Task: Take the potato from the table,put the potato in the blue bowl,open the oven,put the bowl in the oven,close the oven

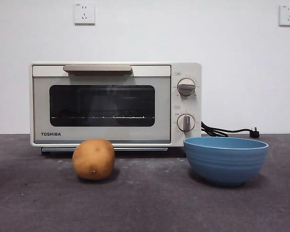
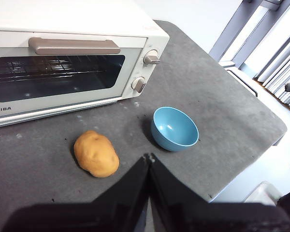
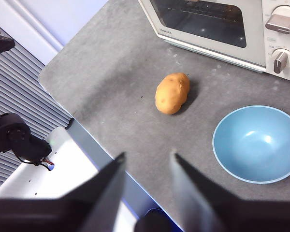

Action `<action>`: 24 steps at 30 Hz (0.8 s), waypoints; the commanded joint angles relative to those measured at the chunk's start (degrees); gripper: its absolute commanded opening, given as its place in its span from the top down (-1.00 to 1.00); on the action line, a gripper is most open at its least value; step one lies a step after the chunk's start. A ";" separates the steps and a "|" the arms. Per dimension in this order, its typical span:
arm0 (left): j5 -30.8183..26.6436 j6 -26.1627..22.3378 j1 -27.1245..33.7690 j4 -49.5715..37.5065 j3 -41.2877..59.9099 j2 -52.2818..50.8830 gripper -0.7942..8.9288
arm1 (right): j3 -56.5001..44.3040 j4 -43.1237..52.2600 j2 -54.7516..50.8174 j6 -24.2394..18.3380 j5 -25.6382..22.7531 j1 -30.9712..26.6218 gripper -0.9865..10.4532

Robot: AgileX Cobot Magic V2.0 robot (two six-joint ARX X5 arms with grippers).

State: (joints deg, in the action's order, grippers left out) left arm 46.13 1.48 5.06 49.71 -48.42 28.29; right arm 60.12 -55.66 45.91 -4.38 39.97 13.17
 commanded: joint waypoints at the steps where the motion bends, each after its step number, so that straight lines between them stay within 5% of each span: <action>1: 0.37 -0.74 -0.20 -0.11 0.11 -0.13 0.85 | 0.04 0.35 0.11 0.50 0.28 0.15 -0.17; 12: 0.37 -0.72 -0.20 -0.13 0.11 -0.13 0.85 | 0.07 5.07 2.03 4.50 0.48 2.45 -0.17; 17: 0.39 -0.68 -0.20 -0.11 0.11 -0.13 0.85 | 0.07 10.27 5.42 7.37 -0.55 8.09 -0.17; 24: 0.39 -0.68 -0.20 -0.11 0.11 -0.13 0.85 | 0.07 19.82 13.70 11.34 -8.96 19.56 -0.17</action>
State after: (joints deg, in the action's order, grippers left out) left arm 46.13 1.48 5.06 49.71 -48.42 28.27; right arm 60.12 -36.80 58.63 5.10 31.66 31.57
